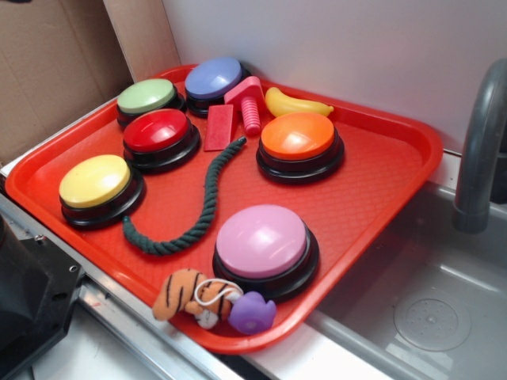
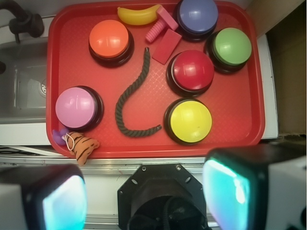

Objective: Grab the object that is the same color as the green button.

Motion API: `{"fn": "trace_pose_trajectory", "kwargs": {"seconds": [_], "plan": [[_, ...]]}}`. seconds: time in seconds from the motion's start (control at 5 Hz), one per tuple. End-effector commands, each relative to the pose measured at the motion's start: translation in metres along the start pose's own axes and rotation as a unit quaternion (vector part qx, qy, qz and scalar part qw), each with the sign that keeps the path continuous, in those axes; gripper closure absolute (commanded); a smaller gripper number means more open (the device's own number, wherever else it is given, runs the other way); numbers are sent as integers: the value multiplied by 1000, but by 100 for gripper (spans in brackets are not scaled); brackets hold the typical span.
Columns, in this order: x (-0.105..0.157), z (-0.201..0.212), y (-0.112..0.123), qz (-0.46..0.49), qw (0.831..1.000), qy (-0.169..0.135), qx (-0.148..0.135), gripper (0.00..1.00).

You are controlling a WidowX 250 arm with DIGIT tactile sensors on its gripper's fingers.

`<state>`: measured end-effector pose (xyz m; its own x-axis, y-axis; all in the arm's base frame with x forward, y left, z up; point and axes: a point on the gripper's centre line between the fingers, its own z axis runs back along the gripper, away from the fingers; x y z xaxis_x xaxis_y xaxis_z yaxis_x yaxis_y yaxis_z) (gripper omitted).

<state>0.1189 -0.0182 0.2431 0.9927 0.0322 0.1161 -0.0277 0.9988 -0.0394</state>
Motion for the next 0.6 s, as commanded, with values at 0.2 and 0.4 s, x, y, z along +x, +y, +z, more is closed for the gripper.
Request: {"fn": "trace_pose_trajectory", "kwargs": {"seconds": [0.2,0.4], "plan": [[12,-21,4,64,998,-6,-16,0],[19,-47,8,155,987,-25,-28,0]]}}
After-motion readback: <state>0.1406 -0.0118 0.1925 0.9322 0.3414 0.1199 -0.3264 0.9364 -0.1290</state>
